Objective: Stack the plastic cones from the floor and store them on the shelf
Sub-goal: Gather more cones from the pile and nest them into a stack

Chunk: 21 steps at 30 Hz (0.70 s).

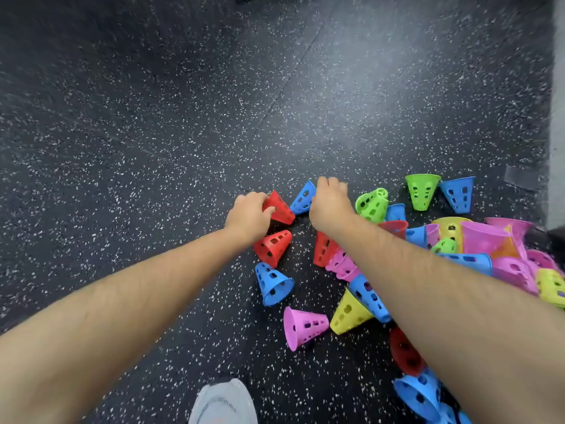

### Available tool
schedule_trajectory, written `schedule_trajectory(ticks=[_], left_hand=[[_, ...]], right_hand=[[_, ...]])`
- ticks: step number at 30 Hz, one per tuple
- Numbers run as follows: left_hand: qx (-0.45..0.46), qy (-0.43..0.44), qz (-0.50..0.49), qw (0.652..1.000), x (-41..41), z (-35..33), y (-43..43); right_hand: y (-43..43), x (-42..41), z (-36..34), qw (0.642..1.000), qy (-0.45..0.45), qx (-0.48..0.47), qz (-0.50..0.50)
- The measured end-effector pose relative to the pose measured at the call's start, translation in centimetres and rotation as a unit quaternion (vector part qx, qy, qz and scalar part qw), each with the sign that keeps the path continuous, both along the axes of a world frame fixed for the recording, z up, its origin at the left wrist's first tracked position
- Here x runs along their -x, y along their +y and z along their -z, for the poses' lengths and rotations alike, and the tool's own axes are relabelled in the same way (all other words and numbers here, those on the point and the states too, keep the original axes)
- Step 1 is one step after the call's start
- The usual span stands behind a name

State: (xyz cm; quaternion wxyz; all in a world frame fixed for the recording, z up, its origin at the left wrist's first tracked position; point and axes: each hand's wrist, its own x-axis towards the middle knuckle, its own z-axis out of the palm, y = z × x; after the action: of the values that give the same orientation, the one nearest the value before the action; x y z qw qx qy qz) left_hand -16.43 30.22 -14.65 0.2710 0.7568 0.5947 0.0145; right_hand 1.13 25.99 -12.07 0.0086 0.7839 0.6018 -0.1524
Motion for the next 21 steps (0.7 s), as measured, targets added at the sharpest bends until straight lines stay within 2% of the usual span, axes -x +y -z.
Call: schedule_trajectory(ticks=[3, 6, 9, 14, 16, 18, 21], left_hand=[[0.016, -0.049, 0.012, 0.999, -0.3, 0.1, 0.2], [0.025, -0.087, 0.035, 0.995, -0.7, -0.2, -0.3], [0.030, -0.125, 0.031, 0.991, -1.0, -0.8, -1.2], [0.025, -0.177, 0.010, 0.984, -0.4, -2.4, -3.2], [-0.003, -0.174, 0.022, 0.984, -0.1, -3.0, -3.7], [-0.021, -0.185, 0.023, 0.982, 0.3, -3.5, -4.3], [0.000, -0.272, 0.002, 0.962, 0.9, -4.5, -5.6]], right_hand=[[0.5, -0.5, 0.4, 0.996, 0.049, 0.058, 0.043], [-0.3, -0.7, 1.0, 0.985, 0.137, 0.035, 0.097], [-1.5, -1.1, 0.8, 0.976, 0.186, -0.021, 0.109], [-4.2, -2.0, -1.4, 0.942, 0.253, -0.199, 0.100], [-5.4, -2.1, -2.9, 0.923, 0.278, -0.249, 0.086], [-6.1, -2.1, -4.2, 0.911, 0.293, -0.284, 0.069], [-6.9, -1.6, -5.1, 0.915, 0.292, -0.279, 0.012]])
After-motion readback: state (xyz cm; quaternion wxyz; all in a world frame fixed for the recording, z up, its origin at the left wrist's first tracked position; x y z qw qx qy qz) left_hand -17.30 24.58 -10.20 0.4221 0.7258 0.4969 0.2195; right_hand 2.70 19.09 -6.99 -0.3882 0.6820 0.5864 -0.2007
